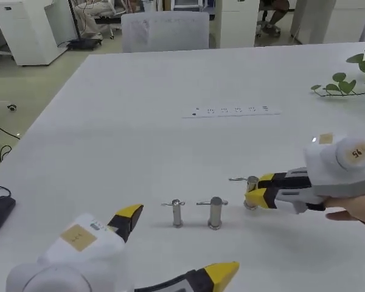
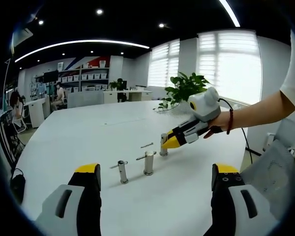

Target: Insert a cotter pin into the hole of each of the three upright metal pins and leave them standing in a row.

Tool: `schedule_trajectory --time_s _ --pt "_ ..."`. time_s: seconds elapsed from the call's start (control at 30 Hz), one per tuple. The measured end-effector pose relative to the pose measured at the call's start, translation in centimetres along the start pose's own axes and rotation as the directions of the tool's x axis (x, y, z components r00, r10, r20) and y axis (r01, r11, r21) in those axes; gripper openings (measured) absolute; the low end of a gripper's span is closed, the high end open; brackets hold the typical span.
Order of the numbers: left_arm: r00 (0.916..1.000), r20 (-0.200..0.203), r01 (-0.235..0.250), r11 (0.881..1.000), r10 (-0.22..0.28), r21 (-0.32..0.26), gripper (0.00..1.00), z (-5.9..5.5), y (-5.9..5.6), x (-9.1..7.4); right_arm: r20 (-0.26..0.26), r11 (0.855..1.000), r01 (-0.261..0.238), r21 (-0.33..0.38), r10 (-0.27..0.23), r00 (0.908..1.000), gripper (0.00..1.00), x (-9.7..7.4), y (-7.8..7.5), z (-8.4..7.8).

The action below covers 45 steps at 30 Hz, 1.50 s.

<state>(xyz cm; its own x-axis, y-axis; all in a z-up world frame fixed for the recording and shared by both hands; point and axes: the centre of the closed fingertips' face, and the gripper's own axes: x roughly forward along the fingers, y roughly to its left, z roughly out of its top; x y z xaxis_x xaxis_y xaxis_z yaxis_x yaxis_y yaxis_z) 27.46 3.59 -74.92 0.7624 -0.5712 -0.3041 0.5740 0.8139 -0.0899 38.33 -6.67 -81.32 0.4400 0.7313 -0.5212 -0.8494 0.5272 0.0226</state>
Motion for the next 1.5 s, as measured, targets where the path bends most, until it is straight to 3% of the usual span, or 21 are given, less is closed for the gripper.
schedule_trajectory --time_s 0.53,1.03,1.5 --pt "1.0 -0.005 -0.007 1.0 0.007 0.005 0.92 -0.1 0.0 0.0 0.013 0.996 0.079 0.041 -0.079 0.9968 0.13 -0.5 0.3 -2.1" --pt "0.9999 -0.017 -0.001 1.0 0.001 0.01 0.9 -0.4 -0.1 0.1 0.034 0.993 0.103 0.053 -0.105 0.9939 0.13 -0.7 0.5 -2.2" --pt "0.9996 -0.028 -0.001 1.0 0.001 0.011 0.89 -0.6 -0.1 0.0 0.055 0.981 0.144 0.134 -0.152 0.9868 0.14 -0.6 0.2 -2.3"
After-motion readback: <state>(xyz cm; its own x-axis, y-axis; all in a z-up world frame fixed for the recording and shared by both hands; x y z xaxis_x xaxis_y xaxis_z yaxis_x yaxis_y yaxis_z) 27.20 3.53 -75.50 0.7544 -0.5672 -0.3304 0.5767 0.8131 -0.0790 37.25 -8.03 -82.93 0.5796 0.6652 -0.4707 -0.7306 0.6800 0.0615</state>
